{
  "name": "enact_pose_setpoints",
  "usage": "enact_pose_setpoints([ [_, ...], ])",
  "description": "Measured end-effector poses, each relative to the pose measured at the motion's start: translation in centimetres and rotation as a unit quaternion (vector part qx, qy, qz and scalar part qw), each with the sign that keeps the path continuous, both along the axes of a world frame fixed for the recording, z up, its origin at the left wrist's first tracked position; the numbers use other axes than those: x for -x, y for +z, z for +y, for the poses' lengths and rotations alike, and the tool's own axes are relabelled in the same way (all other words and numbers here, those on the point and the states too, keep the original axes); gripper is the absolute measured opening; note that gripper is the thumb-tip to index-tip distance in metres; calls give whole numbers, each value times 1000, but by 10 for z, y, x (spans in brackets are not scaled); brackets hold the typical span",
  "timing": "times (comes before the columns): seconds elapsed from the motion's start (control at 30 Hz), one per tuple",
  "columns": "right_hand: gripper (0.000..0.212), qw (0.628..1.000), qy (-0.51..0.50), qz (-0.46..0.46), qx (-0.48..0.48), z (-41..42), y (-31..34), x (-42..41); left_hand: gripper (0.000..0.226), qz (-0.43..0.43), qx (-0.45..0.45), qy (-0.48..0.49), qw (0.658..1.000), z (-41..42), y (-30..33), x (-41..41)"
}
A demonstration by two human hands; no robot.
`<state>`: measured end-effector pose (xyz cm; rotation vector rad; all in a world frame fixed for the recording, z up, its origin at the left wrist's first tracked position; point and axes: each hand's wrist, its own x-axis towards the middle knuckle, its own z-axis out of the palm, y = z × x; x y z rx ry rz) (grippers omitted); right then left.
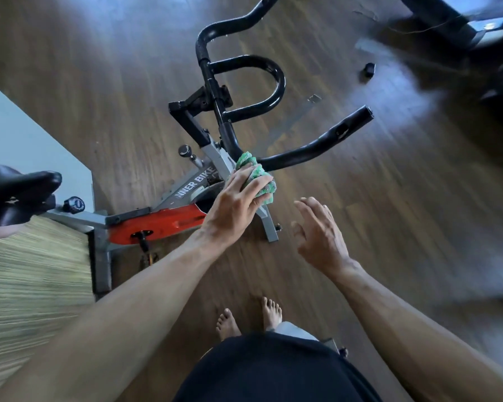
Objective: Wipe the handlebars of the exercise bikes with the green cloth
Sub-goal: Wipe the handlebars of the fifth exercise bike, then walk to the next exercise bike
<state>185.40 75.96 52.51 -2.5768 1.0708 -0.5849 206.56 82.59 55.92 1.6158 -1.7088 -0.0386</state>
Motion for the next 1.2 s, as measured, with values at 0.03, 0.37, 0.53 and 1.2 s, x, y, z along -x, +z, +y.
enact_pose_setpoints([
  [0.03, 38, 1000, -11, 11, -15, 5, -4, 2, 33, 6, -5, -5, 1000, 6, -5, 2],
  [0.37, 43, 968, -114, 98, -199, 33, -28, 37, 27, 37, -188, -57, 980, 26, -61, 28],
  [0.53, 46, 944, -157, 96, -274, 22, -40, 64, 28, 33, -268, -88, 959, 10, -77, 54],
  [1.2, 45, 891, -184, 128, -394, -90, -68, 226, 31, 29, -447, -121, 886, -132, -105, 220],
])
